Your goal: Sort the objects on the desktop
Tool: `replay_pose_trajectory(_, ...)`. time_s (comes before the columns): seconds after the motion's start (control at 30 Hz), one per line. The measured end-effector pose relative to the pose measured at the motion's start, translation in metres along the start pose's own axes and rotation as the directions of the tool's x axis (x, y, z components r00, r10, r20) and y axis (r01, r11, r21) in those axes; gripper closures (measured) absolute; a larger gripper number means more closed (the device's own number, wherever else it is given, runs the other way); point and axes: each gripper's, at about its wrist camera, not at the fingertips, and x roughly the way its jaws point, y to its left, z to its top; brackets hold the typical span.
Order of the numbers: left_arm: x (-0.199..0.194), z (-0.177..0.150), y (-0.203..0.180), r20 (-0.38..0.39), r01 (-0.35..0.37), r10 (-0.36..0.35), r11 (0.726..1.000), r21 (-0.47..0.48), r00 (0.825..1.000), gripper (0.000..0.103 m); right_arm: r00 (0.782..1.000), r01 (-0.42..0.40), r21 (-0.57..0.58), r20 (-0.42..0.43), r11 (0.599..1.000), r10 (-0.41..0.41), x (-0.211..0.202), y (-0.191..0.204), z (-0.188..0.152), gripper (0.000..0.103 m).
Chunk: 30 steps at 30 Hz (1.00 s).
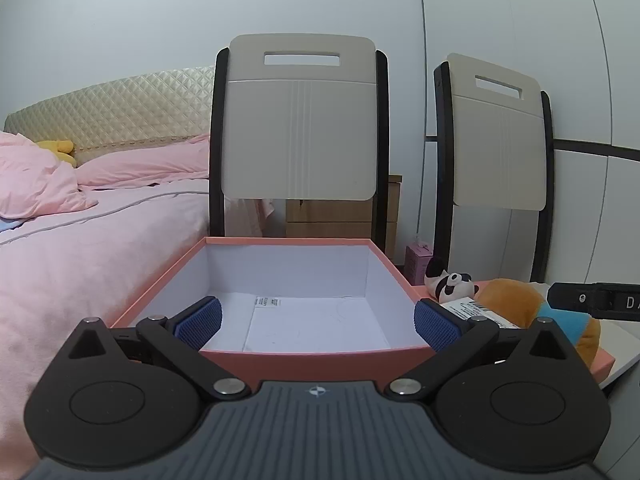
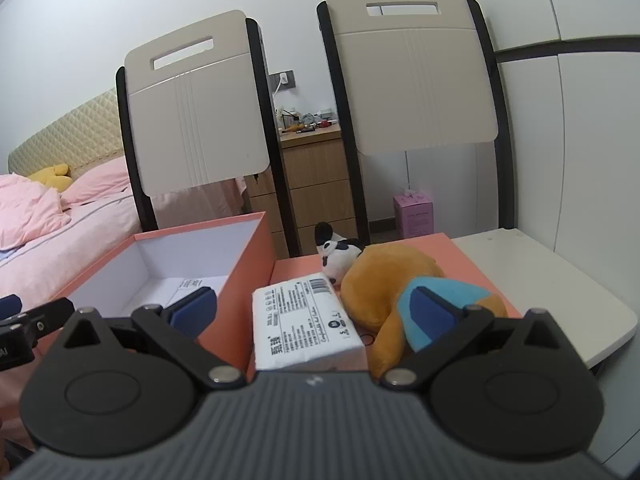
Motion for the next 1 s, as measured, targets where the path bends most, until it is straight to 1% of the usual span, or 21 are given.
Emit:
replay_pose_trajectory(0.1, 0.000, 0.000, 0.001, 0.003, 0.014, -0.014, 1.000, -0.003, 1.000, 0.000, 1.000, 0.019, 0.002, 0.009, 1.000, -0.019, 0.001, -0.002, -0.001, 0.000)
replay_pose_trajectory(0.27, 0.004, 0.001, 0.003, -0.006, -0.004, 0.004, 1.000, -0.011, 1.000, 0.000, 0.998, -0.053, 0.003, 0.040, 0.999, 0.053, 0.003, -0.007, 0.000, 0.000)
replay_pose_trajectory(0.37, 0.005, 0.000, 0.002, -0.011, 0.002, -0.002, 1.000, -0.004, 1.000, 0.000, 0.997, -0.077, -0.007, 0.031, 0.997, 0.077, 0.008, -0.007, -0.001, 0.000)
replay_pose_trajectory(0.47, 0.005, -0.001, 0.000, -0.004, -0.011, 0.011, 1.000, 0.023, 1.000, 0.000, 0.995, -0.091, -0.017, 0.038, 0.996, 0.091, 0.011, -0.006, -0.003, 0.000)
replay_pose_trajectory(0.67, -0.003, 0.005, 0.007, 0.025, -0.016, 0.016, 1.000, -0.008, 1.000, 0.000, 0.997, -0.066, -0.019, 0.041, 0.998, 0.067, 0.012, -0.005, -0.003, 0.000)
replay_pose_trajectory(0.77, -0.007, 0.007, 0.007, 0.044, -0.020, 0.020, 1.000, 0.004, 0.999, 0.000, 0.997, -0.061, -0.022, 0.039, 0.998, 0.061, 0.010, -0.005, -0.004, 0.000)
replay_pose_trajectory(0.87, -0.012, 0.008, 0.009, 0.067, -0.018, 0.019, 1.000, -0.021, 0.998, 0.000, 0.997, -0.058, -0.009, 0.040, 0.998, 0.059, 0.006, -0.008, -0.003, 0.000)
replay_pose_trajectory(0.93, -0.015, 0.009, 0.009, 0.074, 0.000, 0.001, 1.000, -0.010, 0.997, 0.000, 0.997, -0.057, -0.007, 0.044, 0.998, 0.057, 0.003, -0.008, -0.003, 0.000)
replay_pose_trajectory(1.0, -0.017, 0.006, 0.009, 0.105, -0.014, 0.014, 1.000, 0.000, 0.994, 0.000, 0.997, -0.057, -0.016, 0.048, 0.998, 0.057, 0.001, -0.007, -0.003, 0.000)
